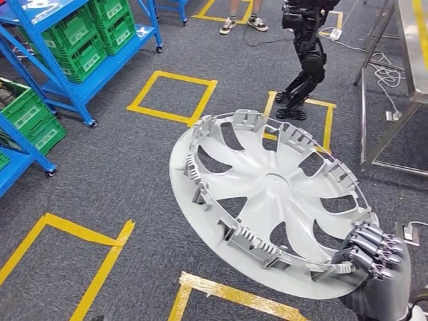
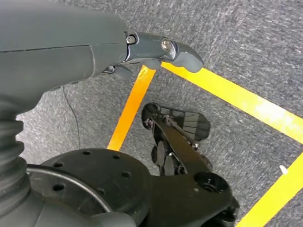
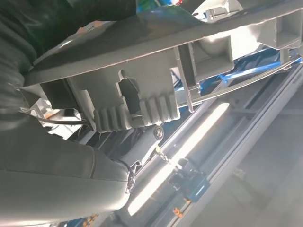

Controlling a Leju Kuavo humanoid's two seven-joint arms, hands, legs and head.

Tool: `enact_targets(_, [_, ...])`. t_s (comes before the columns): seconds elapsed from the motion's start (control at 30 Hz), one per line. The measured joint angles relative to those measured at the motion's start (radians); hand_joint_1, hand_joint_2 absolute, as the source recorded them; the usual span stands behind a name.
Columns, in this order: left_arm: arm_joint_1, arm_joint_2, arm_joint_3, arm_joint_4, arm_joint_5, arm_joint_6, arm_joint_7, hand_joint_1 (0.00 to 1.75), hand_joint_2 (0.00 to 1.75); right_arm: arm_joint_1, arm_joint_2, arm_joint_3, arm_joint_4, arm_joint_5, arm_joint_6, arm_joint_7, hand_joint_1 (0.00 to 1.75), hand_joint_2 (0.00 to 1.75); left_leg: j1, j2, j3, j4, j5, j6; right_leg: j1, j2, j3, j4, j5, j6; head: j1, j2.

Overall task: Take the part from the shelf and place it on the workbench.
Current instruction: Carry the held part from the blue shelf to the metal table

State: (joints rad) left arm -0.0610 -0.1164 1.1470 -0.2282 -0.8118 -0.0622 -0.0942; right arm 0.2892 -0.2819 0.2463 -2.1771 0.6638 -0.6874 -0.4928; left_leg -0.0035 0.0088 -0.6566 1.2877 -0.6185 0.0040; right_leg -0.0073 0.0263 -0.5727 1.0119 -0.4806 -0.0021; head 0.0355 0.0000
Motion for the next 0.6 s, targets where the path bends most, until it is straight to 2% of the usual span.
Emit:
enact_targets(0.07, [0.0, 0.001, 0.0, 0.0, 0.0, 0.0, 0.0, 0.0, 1.75, 0.0, 0.0, 0.0, 0.0, 0.0, 0.0, 0.0, 1.75, 1.75, -0.001, -0.019, 0.056, -0.129, 0.078, 0.012, 0.0, 0.017, 0.004, 0.0, 0.0, 0.0, 0.0, 0.0])
enact_targets(0.1, [0.0, 0.002, 0.0, 0.0, 0.0, 0.0, 0.0, 0.0, 1.75, -0.001, 0.0, 0.0, 0.0, 0.0, 0.0, 0.0, 1.75, 1.75, -0.001, -0.036, 0.085, -0.196, 0.107, 0.018, 0.001, 0.025, 0.004, 0.001, 0.0, 0.002, 0.001, 0.0])
enact_targets(0.13, [-0.001, 0.003, 0.0, 0.001, 0.0, 0.0, 0.0, 0.0, 1.75, -0.002, 0.0, 0.0, 0.0, 0.0, 0.0, 0.0, 1.75, 1.75, -0.002, -0.049, 0.106, -0.245, 0.122, 0.022, 0.0, 0.033, 0.001, 0.002, 0.002, 0.005, 0.0, 0.0])
enact_targets(0.17, [-0.002, 0.004, 0.0, 0.001, 0.0, 0.001, 0.0, 0.0, 1.75, -0.002, 0.0, 0.0, 0.0, 0.0, 0.0, 0.0, 1.75, 1.75, -0.003, -0.059, 0.115, -0.27, 0.125, 0.024, -0.001, 0.039, -0.004, 0.002, 0.004, 0.01, 0.0, 0.0])
enact_targets(0.23, [-0.003, 0.003, 0.0, 0.001, 0.0, 0.001, 0.0, 0.0, 1.75, -0.001, 0.0, 0.0, 0.0, 0.0, 0.0, 0.0, 1.75, 1.75, -0.005, -0.052, 0.117, -0.283, 0.124, 0.026, -0.004, 0.051, -0.013, 0.0, 0.01, 0.022, -0.002, 0.0])
enact_targets(0.3, [-0.003, 0.002, 0.0, 0.002, 0.0, 0.001, 0.0, 0.0, 1.75, 0.001, -0.003, 0.0, 0.0, 0.001, 0.0, 0.0, 1.75, 1.75, -0.001, -0.036, 0.121, -0.296, 0.132, 0.032, -0.004, 0.033, -0.027, 0.019, -0.005, 0.032, 0.0, 0.0])
enact_targets(0.37, [-0.003, 0.001, 0.001, 0.002, 0.0, 0.001, 0.0, 0.0, 1.75, -0.001, -0.005, -0.001, 0.0, 0.001, 0.0, 0.0, 1.75, 1.75, 0.001, -0.019, 0.123, -0.304, 0.137, 0.037, -0.004, -0.002, -0.075, 0.114, -0.06, 0.038, 0.007, 0.0])
enact_targets(0.43, [-0.001, 0.001, 0.001, 0.002, 0.001, 0.0, 0.0, 0.0, 1.75, -0.002, -0.007, 0.0, 0.0, 0.001, 0.0, 0.0, 1.75, 1.75, -0.001, -0.001, 0.121, -0.304, 0.138, 0.04, -0.005, -0.017, -0.137, 0.245, -0.116, 0.046, 0.011, 0.0])
enact_targets(0.47, [-0.001, 0.001, 0.001, 0.002, 0.001, 0.0, 0.0, 0.0, 1.75, -0.002, -0.007, 0.0, 0.0, 0.001, 0.0, 0.0, 1.75, 1.75, -0.001, 0.007, 0.12, -0.303, 0.137, 0.04, -0.006, -0.018, -0.154, 0.282, -0.124, 0.049, 0.011, 0.0])
enact_targets(0.5, [-0.001, 0.001, 0.001, 0.002, 0.001, 0.0, 0.0, 0.0, 1.75, -0.001, -0.007, 0.0, 0.0, 0.001, 0.0, 0.001, 1.75, 1.75, -0.001, 0.015, 0.12, -0.303, 0.137, 0.039, -0.007, -0.02, -0.152, 0.28, -0.113, 0.051, 0.011, 0.0])
enact_targets(0.53, [-0.001, 0.0, 0.001, 0.002, 0.001, 0.0, 0.0, 0.0, 1.75, 0.0, -0.007, 0.0, 0.0, 0.001, 0.0, 0.001, 1.75, 1.75, -0.001, 0.022, 0.12, -0.301, 0.135, 0.038, -0.008, -0.024, -0.127, 0.237, -0.085, 0.053, 0.011, 0.0])
enact_targets(0.6, [-0.003, 0.0, 0.001, 0.002, 0.001, 0.0, 0.0, 0.0, 1.75, -0.002, -0.007, -0.001, 0.0, 0.002, 0.0, 0.001, 1.75, 1.75, -0.005, 0.034, 0.121, -0.295, 0.129, 0.03, -0.009, -0.045, -0.047, 0.094, -0.027, 0.055, 0.012, 0.0])
